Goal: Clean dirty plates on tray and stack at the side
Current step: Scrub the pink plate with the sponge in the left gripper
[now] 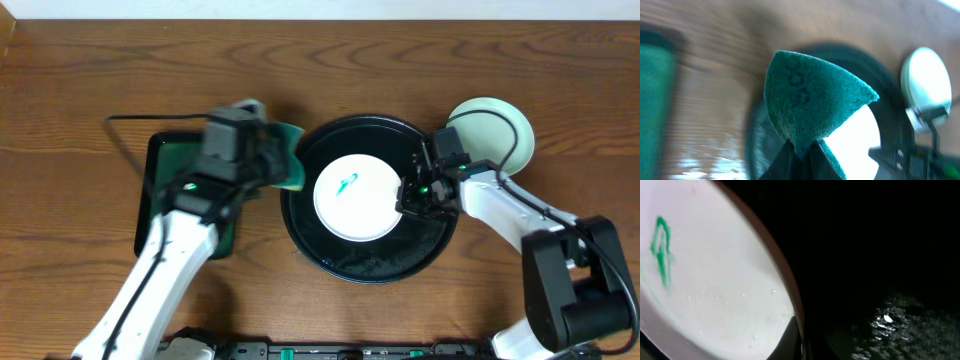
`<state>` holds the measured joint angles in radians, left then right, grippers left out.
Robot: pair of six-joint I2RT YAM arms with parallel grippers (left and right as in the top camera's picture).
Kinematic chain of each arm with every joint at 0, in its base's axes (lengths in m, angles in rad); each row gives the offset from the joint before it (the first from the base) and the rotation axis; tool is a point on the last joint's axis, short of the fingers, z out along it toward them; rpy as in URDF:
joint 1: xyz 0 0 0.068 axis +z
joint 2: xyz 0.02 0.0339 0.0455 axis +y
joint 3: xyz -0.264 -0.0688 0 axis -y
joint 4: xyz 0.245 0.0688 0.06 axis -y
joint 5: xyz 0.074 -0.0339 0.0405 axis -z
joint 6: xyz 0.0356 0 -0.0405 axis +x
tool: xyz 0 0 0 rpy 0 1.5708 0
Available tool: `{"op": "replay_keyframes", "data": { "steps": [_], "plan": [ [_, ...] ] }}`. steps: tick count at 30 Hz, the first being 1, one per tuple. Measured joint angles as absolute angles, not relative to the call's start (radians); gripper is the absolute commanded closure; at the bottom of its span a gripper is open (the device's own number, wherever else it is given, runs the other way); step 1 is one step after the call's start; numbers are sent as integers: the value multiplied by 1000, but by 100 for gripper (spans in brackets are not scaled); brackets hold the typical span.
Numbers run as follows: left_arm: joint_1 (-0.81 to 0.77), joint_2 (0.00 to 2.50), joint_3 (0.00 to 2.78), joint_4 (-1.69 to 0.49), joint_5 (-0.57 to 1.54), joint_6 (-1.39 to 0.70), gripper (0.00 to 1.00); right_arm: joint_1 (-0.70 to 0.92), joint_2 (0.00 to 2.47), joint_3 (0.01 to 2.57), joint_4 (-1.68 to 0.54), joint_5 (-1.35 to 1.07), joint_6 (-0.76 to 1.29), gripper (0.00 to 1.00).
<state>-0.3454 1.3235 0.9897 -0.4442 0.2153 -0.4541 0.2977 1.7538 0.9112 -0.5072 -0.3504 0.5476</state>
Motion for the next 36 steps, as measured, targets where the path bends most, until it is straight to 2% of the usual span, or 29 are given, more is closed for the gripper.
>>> {"op": "replay_keyframes", "data": {
  "steps": [11, 20, 24, 30, 36],
  "plan": [
    [-556, 1634, 990, -223, 234, -490, 93, 296, 1771, 922, -496, -367, 547, 98],
    [-584, 1832, 990, -84, 215, -497, 92, 296, 1773, 924, -496, -371, 541, 98],
    [-602, 1829, 1004, -137, 86, -491, 92, 296, 1774, 924, -494, -374, 539, 98],
    [-619, 1802, 1008, -223, -220, -471, 92, 299, 1780, 929, -498, -382, 535, 98],
    [-606, 1743, 994, -178, -257, -464, 93, 303, 1787, 934, -499, -393, 535, 98]
  ]
}}
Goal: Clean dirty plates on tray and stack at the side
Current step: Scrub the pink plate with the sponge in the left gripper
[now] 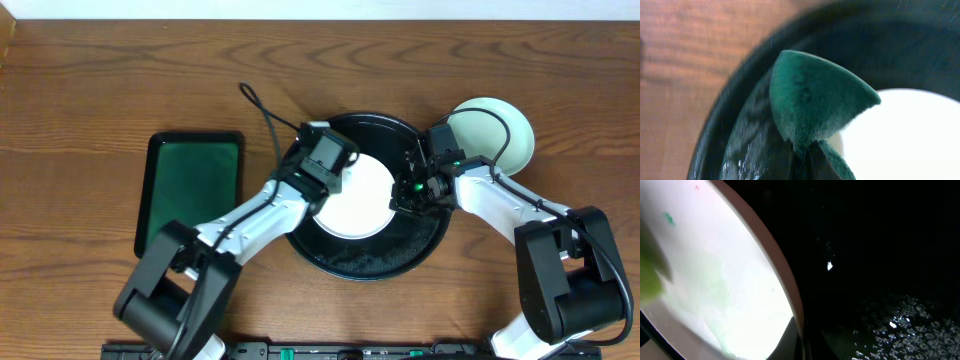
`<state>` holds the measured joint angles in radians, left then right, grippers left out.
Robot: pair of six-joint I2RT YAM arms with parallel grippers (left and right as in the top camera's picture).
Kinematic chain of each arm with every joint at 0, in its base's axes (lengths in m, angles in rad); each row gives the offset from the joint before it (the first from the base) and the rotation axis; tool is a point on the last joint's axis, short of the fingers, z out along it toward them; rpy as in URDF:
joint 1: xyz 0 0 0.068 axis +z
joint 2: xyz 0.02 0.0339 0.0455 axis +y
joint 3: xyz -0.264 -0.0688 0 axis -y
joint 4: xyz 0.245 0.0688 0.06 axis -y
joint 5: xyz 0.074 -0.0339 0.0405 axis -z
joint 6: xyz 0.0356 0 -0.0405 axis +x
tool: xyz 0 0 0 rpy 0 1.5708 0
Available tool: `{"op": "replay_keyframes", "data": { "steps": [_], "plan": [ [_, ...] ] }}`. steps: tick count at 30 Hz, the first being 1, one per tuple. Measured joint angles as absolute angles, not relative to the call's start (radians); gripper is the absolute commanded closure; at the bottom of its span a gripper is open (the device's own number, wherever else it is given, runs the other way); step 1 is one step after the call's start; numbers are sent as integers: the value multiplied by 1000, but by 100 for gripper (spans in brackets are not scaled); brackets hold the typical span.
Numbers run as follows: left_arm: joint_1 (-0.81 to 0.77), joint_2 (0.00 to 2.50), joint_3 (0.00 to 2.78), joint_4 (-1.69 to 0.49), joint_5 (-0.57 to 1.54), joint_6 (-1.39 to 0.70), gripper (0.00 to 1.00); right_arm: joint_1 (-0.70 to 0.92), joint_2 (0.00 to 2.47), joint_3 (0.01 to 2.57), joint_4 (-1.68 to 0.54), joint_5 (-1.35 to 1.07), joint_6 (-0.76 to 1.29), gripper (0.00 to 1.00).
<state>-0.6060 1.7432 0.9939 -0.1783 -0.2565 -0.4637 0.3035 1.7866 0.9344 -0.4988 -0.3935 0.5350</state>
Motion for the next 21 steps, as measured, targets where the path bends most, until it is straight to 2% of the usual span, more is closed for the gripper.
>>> {"op": "replay_keyframes", "data": {
  "steps": [6, 11, 16, 21],
  "plan": [
    [-584, 1738, 992, -22, 33, -514, 92, 303, 1787, 934, -499, -393, 533, 99],
    [-618, 1792, 992, 86, 158, -562, 92, 303, 1787, 934, -499, -393, 533, 98],
    [-617, 1870, 992, 110, 153, -568, 93, 303, 1787, 934, -499, -393, 533, 98],
    [-614, 1874, 993, 87, 55, -504, 93, 303, 1787, 934, -499, -394, 529, 98]
  ]
}}
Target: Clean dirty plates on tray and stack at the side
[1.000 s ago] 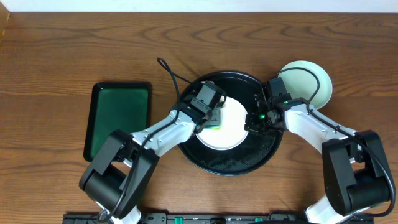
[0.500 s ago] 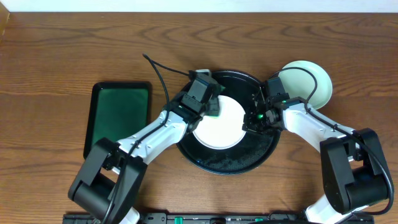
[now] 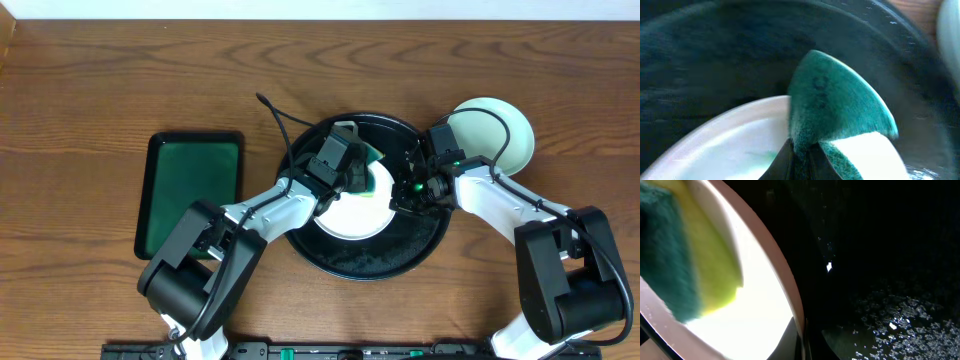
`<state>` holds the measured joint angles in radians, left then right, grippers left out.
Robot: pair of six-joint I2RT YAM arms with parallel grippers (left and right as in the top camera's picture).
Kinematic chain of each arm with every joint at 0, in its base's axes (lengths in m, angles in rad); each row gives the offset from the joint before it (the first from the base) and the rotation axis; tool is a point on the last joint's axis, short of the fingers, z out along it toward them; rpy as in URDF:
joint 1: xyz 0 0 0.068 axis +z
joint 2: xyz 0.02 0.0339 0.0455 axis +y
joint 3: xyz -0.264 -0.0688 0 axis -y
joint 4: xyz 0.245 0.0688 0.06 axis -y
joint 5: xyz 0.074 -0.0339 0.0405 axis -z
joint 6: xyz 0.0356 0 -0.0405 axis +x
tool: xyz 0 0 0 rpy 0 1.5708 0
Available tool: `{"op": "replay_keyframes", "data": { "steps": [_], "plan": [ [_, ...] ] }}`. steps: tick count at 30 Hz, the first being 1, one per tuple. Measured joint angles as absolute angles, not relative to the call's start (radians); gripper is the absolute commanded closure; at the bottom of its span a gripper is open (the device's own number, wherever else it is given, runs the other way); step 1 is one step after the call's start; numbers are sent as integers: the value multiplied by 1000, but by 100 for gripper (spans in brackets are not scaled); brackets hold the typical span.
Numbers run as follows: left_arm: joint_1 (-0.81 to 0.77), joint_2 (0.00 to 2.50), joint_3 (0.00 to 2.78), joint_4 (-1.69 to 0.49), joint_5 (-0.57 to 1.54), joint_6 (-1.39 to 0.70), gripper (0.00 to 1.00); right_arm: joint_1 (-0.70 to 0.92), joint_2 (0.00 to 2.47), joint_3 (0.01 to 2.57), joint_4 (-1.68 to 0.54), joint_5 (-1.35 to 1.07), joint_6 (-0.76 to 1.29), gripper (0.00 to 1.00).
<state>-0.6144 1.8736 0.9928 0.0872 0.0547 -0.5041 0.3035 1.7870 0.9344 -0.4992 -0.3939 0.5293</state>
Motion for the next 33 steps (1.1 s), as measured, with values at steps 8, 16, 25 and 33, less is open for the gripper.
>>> {"op": "replay_keyframes", "data": {
  "steps": [8, 16, 25, 33],
  "plan": [
    [-583, 1830, 992, 58, -216, -403, 93, 303, 1787, 935, -502, -395, 510, 99],
    [-478, 1577, 991, -68, -397, -379, 93, 303, 1784, 937, -513, -388, 482, 98],
    [-320, 1335, 992, -543, -429, -462, 93, 390, 1607, 1016, -726, -104, 411, 98],
    [-38, 1376, 934, -597, -337, -536, 92, 500, 1502, 1195, -802, 243, 345, 99]
  ]
}}
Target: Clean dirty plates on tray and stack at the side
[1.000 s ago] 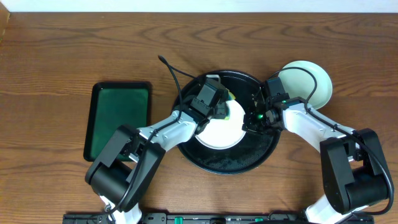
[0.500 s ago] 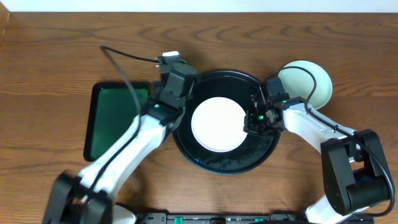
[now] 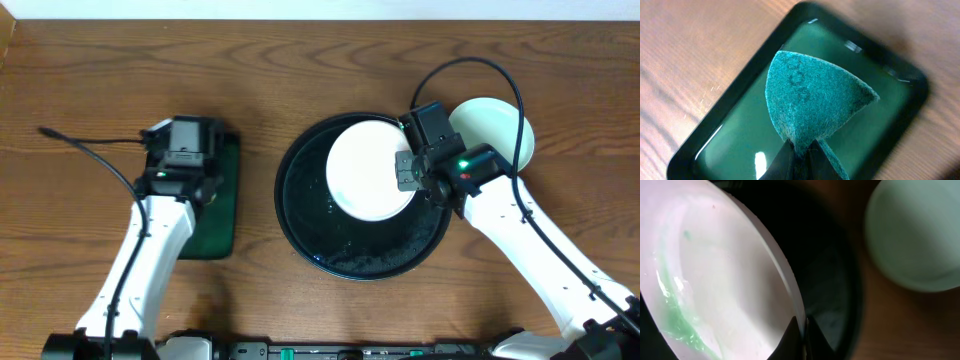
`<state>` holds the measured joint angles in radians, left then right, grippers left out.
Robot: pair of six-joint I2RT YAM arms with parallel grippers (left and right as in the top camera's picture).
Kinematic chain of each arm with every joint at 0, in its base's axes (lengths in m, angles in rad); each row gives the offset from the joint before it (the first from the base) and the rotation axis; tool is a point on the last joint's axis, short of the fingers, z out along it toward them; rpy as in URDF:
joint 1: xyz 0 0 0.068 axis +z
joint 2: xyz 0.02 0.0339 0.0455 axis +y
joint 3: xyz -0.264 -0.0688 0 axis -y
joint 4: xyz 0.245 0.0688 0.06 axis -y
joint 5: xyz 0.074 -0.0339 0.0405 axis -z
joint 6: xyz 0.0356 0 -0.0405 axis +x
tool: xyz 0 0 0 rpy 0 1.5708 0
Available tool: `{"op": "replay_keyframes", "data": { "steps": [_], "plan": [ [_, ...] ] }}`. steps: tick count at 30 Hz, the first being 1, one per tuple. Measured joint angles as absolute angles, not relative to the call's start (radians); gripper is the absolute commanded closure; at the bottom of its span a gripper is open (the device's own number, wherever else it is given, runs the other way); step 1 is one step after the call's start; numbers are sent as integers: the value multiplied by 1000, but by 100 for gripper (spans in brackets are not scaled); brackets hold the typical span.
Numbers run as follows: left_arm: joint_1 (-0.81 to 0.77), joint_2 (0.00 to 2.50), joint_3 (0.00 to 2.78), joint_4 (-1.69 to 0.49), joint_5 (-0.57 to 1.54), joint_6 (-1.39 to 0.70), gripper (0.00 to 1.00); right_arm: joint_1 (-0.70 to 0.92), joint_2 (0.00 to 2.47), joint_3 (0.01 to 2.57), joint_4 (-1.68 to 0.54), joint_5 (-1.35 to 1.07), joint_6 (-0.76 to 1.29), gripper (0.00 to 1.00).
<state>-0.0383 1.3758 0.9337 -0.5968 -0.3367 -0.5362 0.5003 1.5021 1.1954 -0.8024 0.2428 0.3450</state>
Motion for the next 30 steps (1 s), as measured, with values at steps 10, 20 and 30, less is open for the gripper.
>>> {"op": "replay_keyframes", "data": {
  "steps": [10, 20, 30],
  "plan": [
    [124, 1583, 915, -542, -176, -546, 87, 669, 1502, 1230, -703, 717, -41, 99],
    [129, 1586, 913, -576, -144, -540, 29, 801, 1502, 1232, -521, 999, -442, 99],
    [129, 1351, 936, -595, -137, -534, 20, 845, 1502, 1232, -475, 1095, -607, 99]
  ]
}}
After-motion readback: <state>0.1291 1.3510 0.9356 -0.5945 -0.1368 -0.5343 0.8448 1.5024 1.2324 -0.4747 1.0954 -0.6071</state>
